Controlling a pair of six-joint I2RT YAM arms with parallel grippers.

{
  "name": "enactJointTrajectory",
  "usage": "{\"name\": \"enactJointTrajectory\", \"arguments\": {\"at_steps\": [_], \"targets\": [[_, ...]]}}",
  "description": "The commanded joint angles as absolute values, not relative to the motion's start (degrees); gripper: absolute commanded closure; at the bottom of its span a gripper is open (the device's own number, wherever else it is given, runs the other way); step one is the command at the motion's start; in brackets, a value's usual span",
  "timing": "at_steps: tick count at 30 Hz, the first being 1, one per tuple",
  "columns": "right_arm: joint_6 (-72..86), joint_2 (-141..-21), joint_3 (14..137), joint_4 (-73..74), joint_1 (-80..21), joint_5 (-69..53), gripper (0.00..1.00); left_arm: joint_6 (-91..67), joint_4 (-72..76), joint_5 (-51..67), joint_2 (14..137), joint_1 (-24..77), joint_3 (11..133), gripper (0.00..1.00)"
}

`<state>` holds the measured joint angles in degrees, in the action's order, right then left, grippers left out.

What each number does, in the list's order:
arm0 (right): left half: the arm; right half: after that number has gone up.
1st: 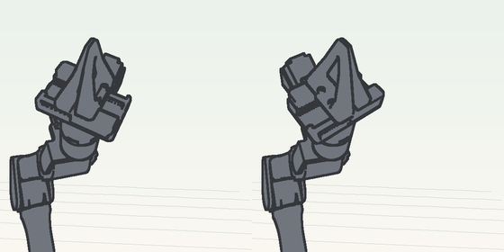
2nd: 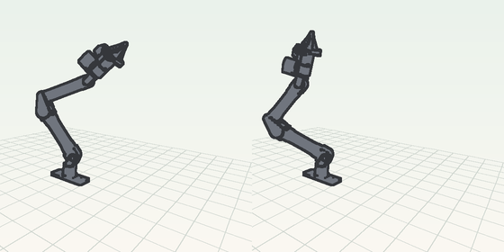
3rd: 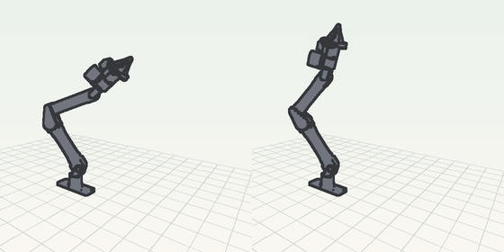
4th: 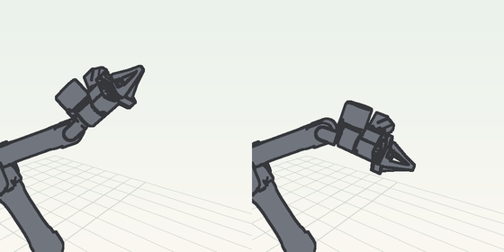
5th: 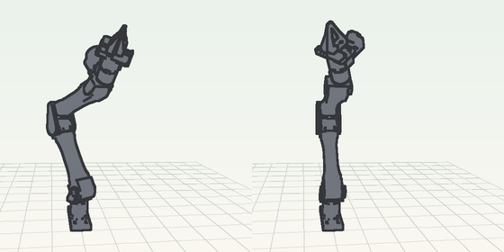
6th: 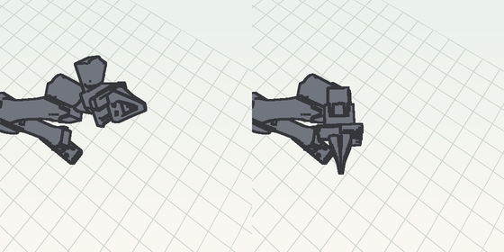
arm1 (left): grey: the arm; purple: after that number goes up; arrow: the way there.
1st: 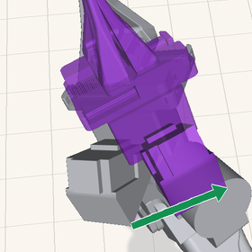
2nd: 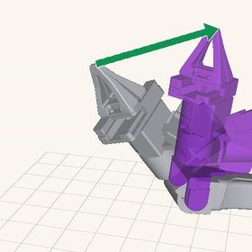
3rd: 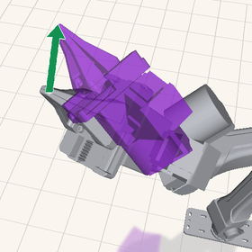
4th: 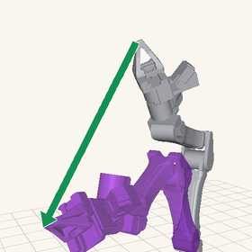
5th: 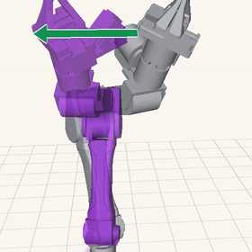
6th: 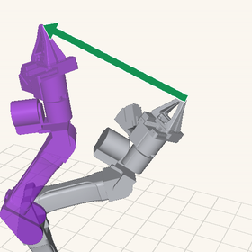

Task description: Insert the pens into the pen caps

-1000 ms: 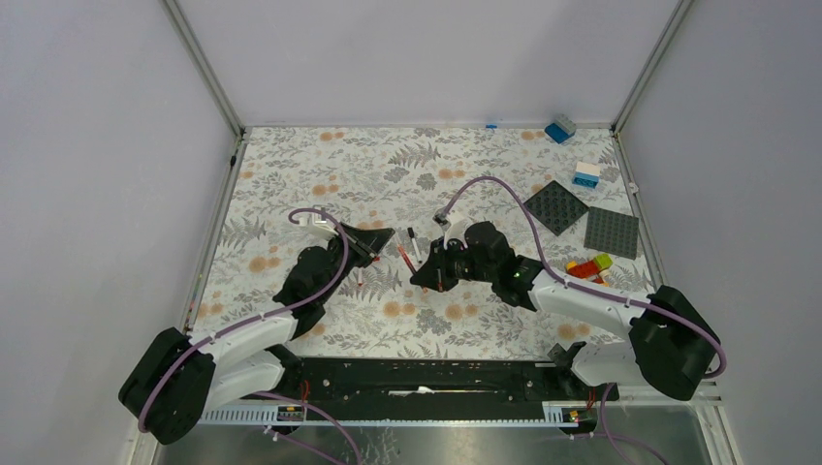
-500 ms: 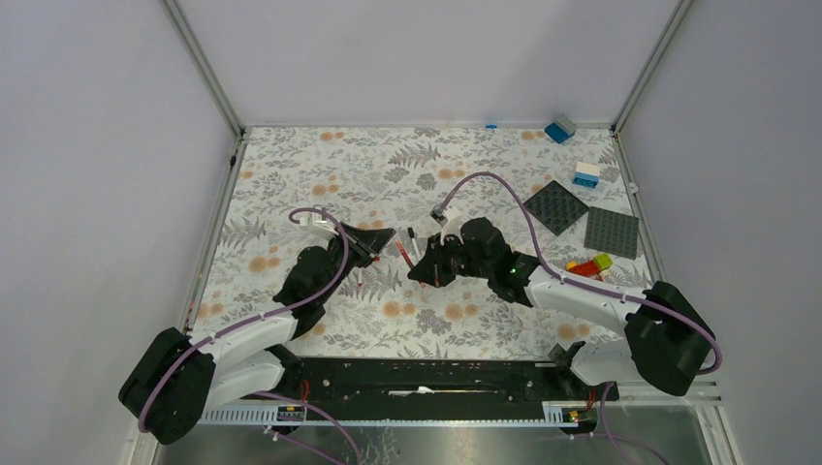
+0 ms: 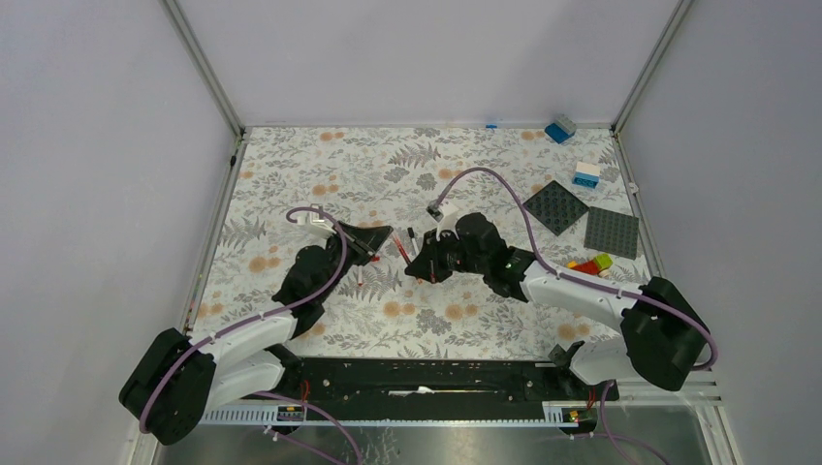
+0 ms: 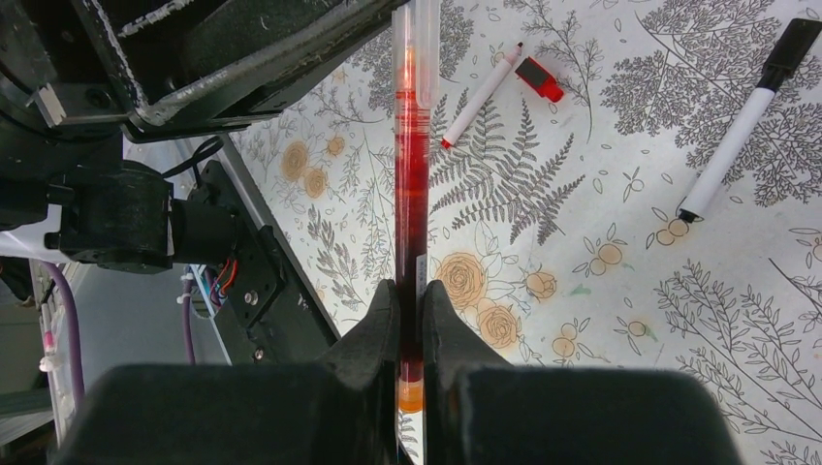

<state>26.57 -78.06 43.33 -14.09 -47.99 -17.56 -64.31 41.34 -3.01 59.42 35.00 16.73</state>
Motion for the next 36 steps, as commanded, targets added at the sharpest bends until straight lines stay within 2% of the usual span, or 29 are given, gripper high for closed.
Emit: {"name": "enactJointTrajectory", "arguments": {"at_steps": [1,18,28,33,36], "targets": [[25.49,-79.08,48.33,-15.02,-48.41,-13.67,1.00,-63.81,44.65,-1.49,58.71,35.16,16.61,1.00],[19.67,-86.21,60.80,-10.21,-48.43,-9.63,1.00,-62.94,38.08,-0.27,57.80,35.22,18.02,1.00],[22.70,-87.28,64.33,-17.44,-47.62,-24.80,1.00,-62.97,42.93,2.97,55.42,35.21,14.54,1.00],[31.38,-86.67,60.56,-31.14,-44.49,-35.86,1.00,-63.11,45.98,4.65,53.34,35.14,12.85,1.00],[34.80,-86.62,59.38,-36.58,-43.26,-38.53,1.00,-63.47,48.14,5.49,52.49,35.16,11.68,1.00]]}}
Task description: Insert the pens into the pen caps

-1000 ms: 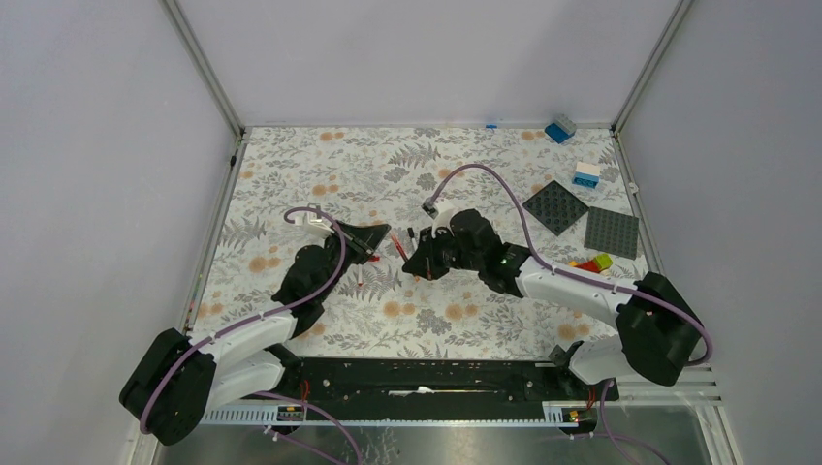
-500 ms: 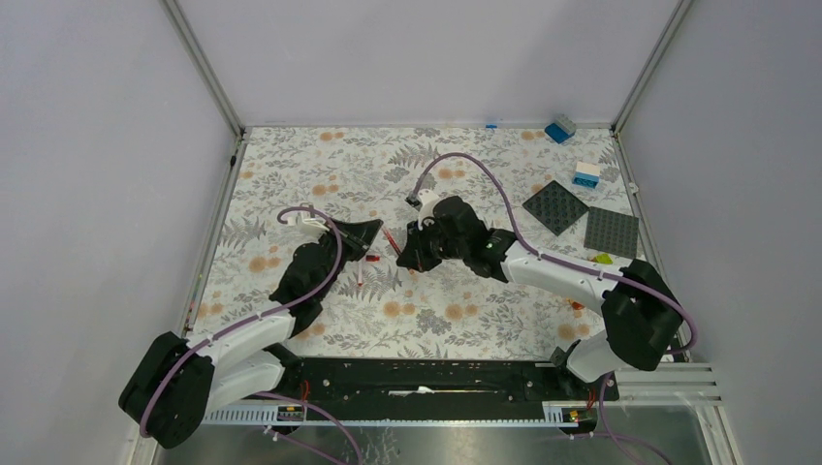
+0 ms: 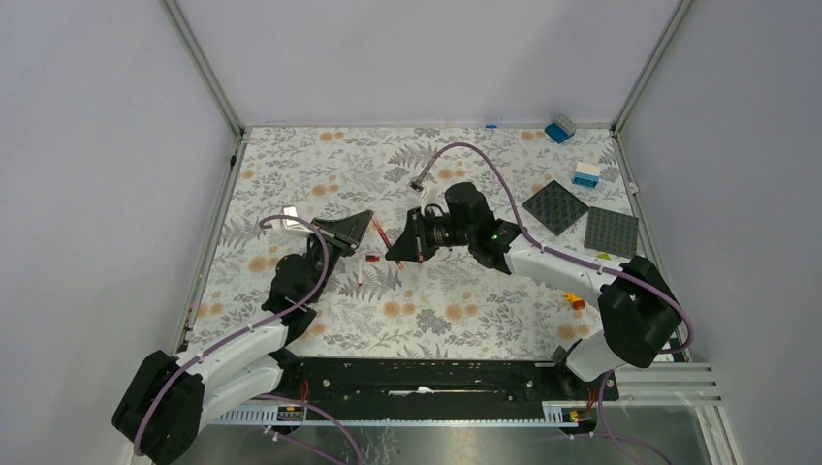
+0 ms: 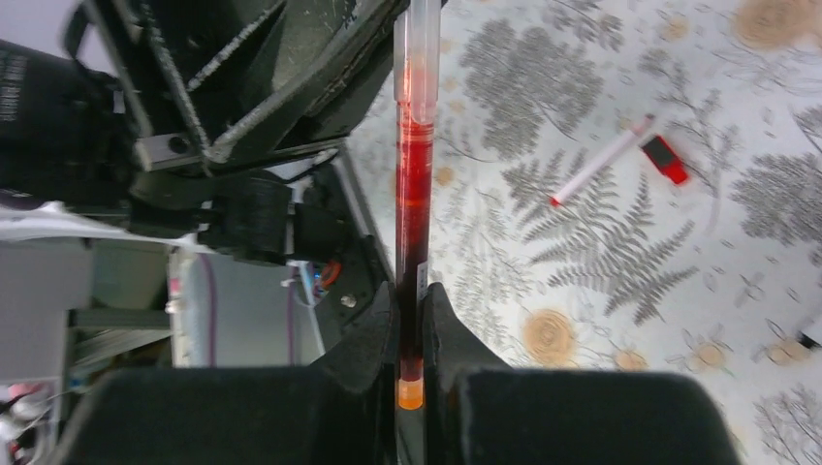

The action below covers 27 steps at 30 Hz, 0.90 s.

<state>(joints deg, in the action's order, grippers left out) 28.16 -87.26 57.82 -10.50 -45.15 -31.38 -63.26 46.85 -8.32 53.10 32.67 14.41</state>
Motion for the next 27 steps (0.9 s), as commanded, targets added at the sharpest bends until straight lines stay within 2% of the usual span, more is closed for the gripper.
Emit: {"name": "enactJointTrajectory", "arguments": {"at_steps": [1,6,9,17,23,27], "targets": [[35.48,-86.72,59.26,-37.36,-43.12,-39.04,1.00,-63.60,49.03,5.86,52.35,35.23,11.28,1.00],[39.37,-87.15,58.52,-42.02,-42.33,-41.55,1.00,-64.24,51.05,7.30,52.13,35.24,10.47,1.00],[36.42,-86.42,59.61,-37.55,-42.25,-39.67,1.00,-64.27,48.72,7.18,52.03,35.24,11.14,1.00],[19.91,-87.53,70.65,-8.74,-43.34,-17.99,1.00,-63.37,35.01,5.35,54.57,35.32,16.37,1.00],[14.48,-90.79,76.82,-1.17,-46.63,-5.13,1.00,-66.25,28.76,4.73,57.88,37.01,20.08,1.00],[12.03,-93.83,81.33,3.62,-48.63,2.05,1.00,-66.14,19.89,-0.24,59.05,40.25,24.19,1.00]]}}
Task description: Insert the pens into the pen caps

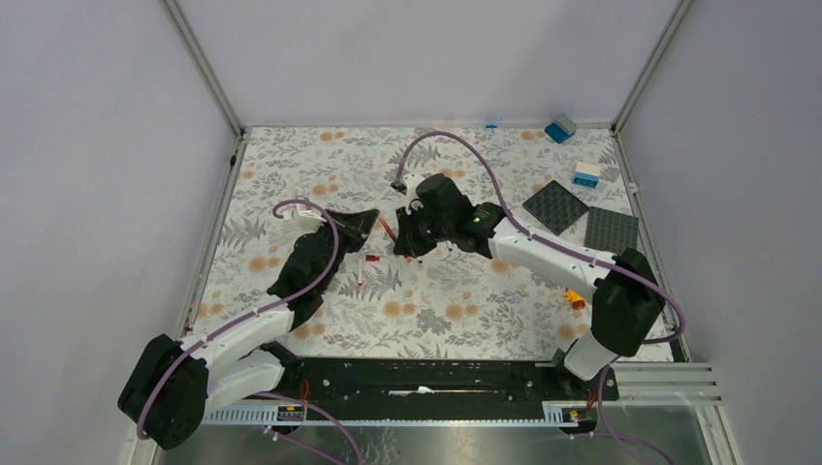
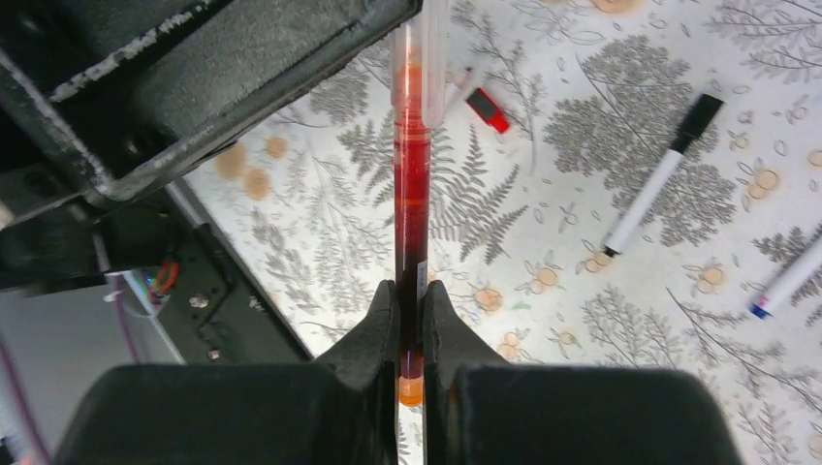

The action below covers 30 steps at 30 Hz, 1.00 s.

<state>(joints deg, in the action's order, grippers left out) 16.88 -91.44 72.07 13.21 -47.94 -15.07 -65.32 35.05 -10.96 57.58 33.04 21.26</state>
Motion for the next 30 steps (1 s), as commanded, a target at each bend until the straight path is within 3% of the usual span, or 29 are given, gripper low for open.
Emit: {"name": "enactJointTrajectory", "arguments": {"at_steps": [1,9,22,26,30], "targets": [[12.07,-94.29,82.24,3.95,-48.76,2.82,1.00,-66.15,18.32,-1.62,59.40,40.81,25.00,1.00],[11.04,-94.80,81.94,4.16,-48.73,0.21,1.00,-64.45,14.24,-2.49,59.50,41.22,27.15,1.00],[12.55,-86.13,65.76,-5.77,-48.77,-9.87,1.00,-59.11,18.46,-3.73,50.63,41.17,25.32,0.99],[13.02,-83.46,62.75,-7.21,-48.78,-10.43,1.00,-57.73,17.31,-4.57,47.41,41.19,25.30,0.93],[13.17,-79.75,60.19,-7.97,-48.78,-10.69,1.00,-55.17,14.86,-6.06,42.39,41.14,25.22,0.72]]}}
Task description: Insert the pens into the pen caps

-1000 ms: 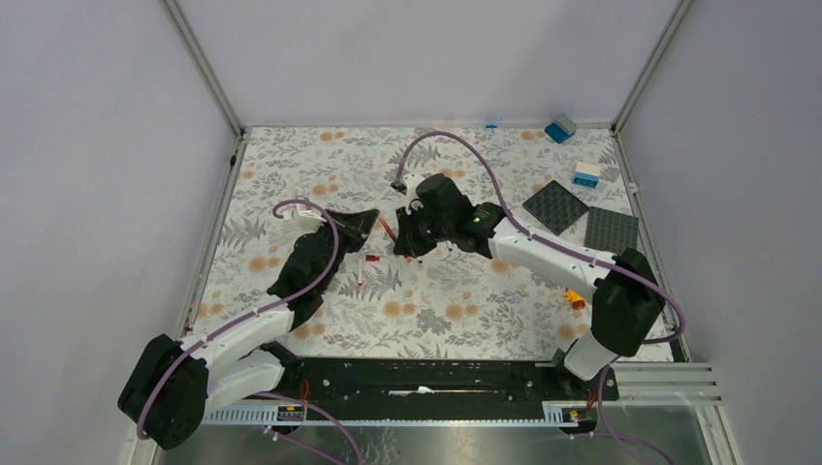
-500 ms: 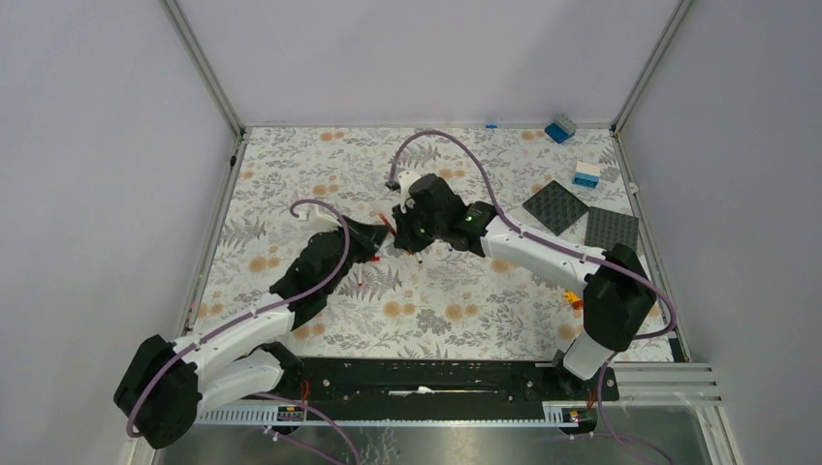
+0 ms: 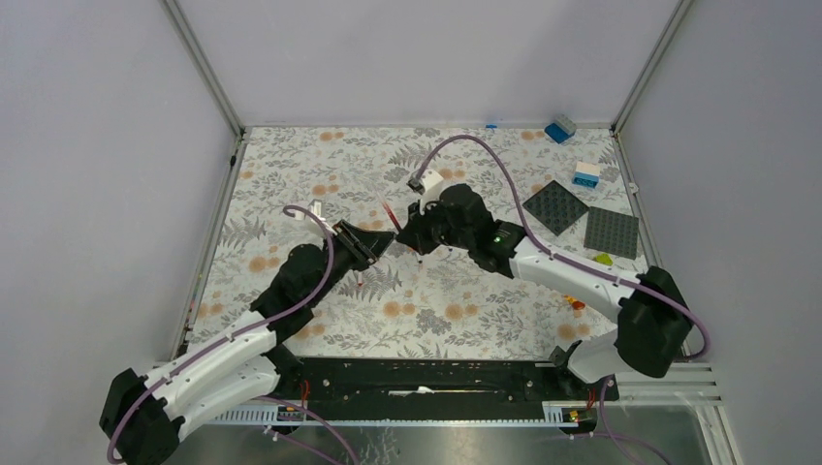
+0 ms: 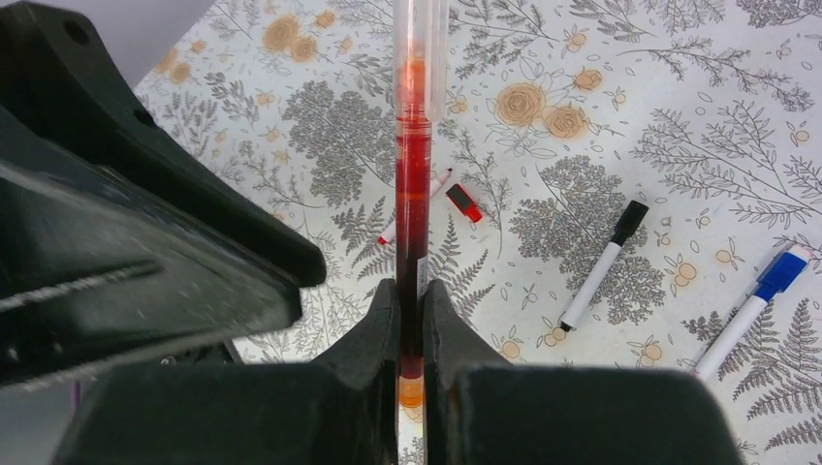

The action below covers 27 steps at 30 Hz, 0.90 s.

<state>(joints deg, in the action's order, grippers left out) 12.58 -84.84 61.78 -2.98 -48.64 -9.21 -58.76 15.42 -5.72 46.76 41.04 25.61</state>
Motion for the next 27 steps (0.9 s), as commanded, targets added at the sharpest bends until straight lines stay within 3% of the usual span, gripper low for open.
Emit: {"name": "enactJointTrajectory", "arguments": {"at_steps": [1,5,10,19,27], "targets": [[13.13,-78.67,59.48,-8.06,-48.82,-11.10,1.00,-54.45,14.11,-6.69,41.13,41.13,25.18,0.64],[12.94,-74.12,56.32,-8.62,-48.77,-14.85,1.00,-51.25,12.73,-7.62,35.19,41.13,24.65,0.35],[13.54,-69.05,51.96,-11.18,-48.78,-23.35,1.00,-46.88,13.85,-5.19,31.25,41.10,25.58,0.24],[13.94,-66.11,49.06,-11.48,-48.78,-29.21,1.00,-45.51,16.65,-0.68,36.13,41.13,30.38,0.27],[13.24,-66.52,48.69,-10.56,-48.78,-28.82,1.00,-46.55,19.07,2.27,39.67,41.13,31.31,0.48]]}}
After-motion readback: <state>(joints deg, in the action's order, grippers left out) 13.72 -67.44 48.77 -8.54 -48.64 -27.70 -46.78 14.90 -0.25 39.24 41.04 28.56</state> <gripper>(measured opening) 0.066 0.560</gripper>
